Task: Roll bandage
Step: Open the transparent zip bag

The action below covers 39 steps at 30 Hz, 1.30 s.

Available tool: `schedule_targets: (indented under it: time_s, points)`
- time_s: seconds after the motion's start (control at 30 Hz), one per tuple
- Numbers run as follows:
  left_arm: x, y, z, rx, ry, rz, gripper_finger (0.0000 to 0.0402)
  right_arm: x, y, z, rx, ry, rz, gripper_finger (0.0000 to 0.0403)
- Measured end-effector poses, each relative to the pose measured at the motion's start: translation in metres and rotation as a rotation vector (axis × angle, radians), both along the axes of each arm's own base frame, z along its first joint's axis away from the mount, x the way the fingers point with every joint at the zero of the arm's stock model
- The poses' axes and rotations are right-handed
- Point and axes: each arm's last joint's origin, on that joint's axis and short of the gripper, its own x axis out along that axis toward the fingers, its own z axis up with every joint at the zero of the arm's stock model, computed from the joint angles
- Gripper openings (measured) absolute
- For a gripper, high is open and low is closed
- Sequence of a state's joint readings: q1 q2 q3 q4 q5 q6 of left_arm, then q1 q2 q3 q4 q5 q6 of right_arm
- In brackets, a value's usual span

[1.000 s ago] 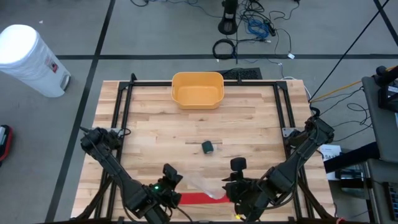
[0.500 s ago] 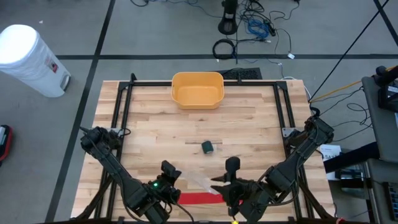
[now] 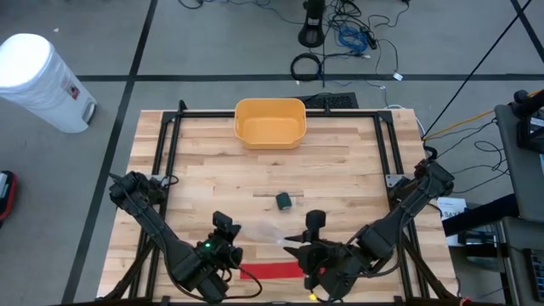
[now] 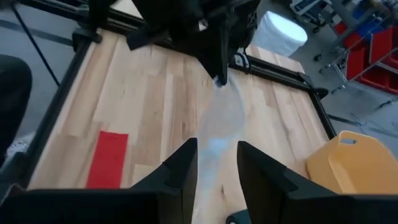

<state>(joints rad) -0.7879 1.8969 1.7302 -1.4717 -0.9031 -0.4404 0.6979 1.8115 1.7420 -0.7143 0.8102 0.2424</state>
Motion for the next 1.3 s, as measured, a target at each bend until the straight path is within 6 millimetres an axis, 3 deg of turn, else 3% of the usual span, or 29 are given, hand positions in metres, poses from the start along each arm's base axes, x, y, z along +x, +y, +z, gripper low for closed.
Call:
schedule_targets:
  time_s: [0.27,0.8,1.0,1.3]
  points:
    - [0.002,-0.005,-0.002,-0.095,-0.004,0.014,0.0002,0.017,0.001,-0.023,-0.023,0.118,0.102,0.01]
    - [0.017,-0.009,-0.002,-0.173,0.014,-0.077,0.0002,0.011,0.02,-0.018,-0.002,0.052,0.162,0.01]
    - [0.022,-0.004,-0.002,-0.19,0.014,-0.056,0.0002,0.017,0.013,-0.023,0.104,0.058,0.093,0.01]
    - [0.029,-0.005,-0.003,-0.284,0.004,-0.051,0.0002,0.03,0.006,-0.039,0.115,0.113,0.06,0.0105]
